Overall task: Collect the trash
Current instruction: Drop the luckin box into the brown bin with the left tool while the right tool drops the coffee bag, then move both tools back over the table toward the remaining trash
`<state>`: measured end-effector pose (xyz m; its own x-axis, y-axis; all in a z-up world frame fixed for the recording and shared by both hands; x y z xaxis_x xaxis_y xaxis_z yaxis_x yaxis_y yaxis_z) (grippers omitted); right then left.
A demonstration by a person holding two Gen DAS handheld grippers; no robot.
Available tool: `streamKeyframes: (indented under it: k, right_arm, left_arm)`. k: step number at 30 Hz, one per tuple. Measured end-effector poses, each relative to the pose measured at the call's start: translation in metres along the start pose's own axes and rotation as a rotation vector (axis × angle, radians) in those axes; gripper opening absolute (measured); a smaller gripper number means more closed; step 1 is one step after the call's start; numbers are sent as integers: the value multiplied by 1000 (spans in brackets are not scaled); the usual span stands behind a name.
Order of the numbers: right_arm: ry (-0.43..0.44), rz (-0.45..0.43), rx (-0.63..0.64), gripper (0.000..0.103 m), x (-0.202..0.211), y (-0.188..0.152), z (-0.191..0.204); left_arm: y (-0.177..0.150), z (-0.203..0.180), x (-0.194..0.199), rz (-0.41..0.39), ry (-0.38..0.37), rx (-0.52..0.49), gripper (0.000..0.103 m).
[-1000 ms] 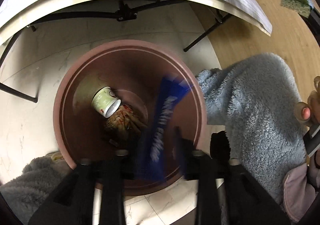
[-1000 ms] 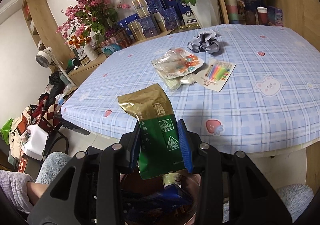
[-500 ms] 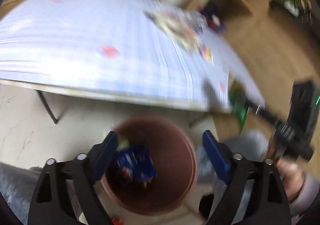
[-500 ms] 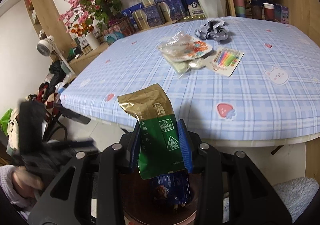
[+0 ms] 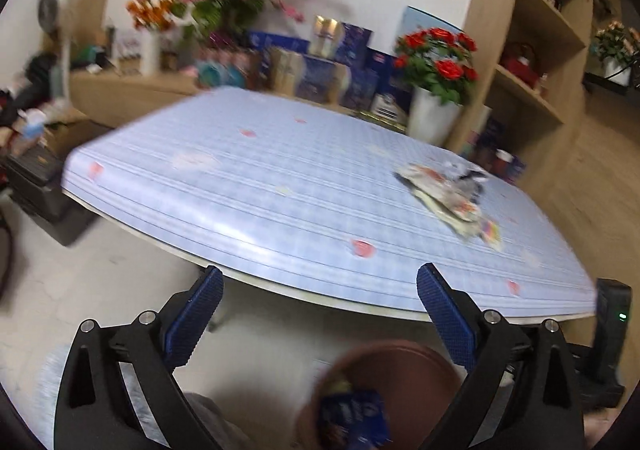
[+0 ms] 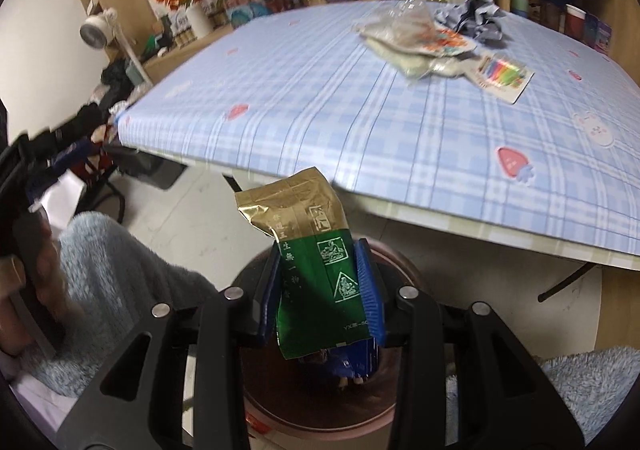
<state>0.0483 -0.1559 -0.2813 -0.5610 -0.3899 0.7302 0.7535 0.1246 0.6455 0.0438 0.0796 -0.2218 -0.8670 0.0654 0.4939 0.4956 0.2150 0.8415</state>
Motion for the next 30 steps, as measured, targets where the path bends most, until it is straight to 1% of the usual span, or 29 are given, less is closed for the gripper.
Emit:
streamKeyframes:
  k: [2,4,10,15,16,17,18,20,21,23,27,30]
  right_arm:
    - [-9,20,16,38,-5,-3,3]
    - [-16,38,36,38,-10,-6,8]
    - [-11,69,124,39,-15,-14,28]
    - [0,88,163,45,-17,-17,36]
    - [-1,85,166,49,-17,-17,37]
    - [-4,79,168,56,-16,-18,37]
    - [-7,69,169,61,-14,-17,38]
    - [-18,44,175,79,-11,-14,37]
    - [-26,26,179,83,-8,-13,38]
    - [-62,-24,192,96,-1,-9,37]
    - [-136,-130,193,97,14,1,32]
    - [-175,-206,181,97,26,9,22]
  left_arm:
    - [0,3,-3,-1,42,-2,95]
    - [0,4,-5,-1,61,-9,95]
    - [-2,3,-6,-10,71,-32,95]
    - [-4,3,-7,-4,80,-33,95]
    - [-4,3,-8,-3,82,-33,95]
    - [-4,3,-8,-3,83,-34,95]
    - [-4,3,-8,-1,82,-35,95]
    - [-4,2,-8,1,84,-38,95]
    - [-5,2,-8,0,83,-39,95]
    - [-5,1,-9,1,83,-44,95]
    - [-6,0,-8,-2,82,-54,95]
    - [-7,-1,-9,0,81,-58,95]
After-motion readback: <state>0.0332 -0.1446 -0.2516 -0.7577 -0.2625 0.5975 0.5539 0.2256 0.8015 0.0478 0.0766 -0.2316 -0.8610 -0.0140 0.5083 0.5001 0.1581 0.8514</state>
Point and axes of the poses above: each gripper's, at about its wrist camera, not at the fingertips, and x roughly against the way its jaws point, z to its left, y to its top, the point moved 3 cm from there along -x, roughly the way its jaws point, and after that the axes turned 3 degrees about -z, right-handed, at the moved point
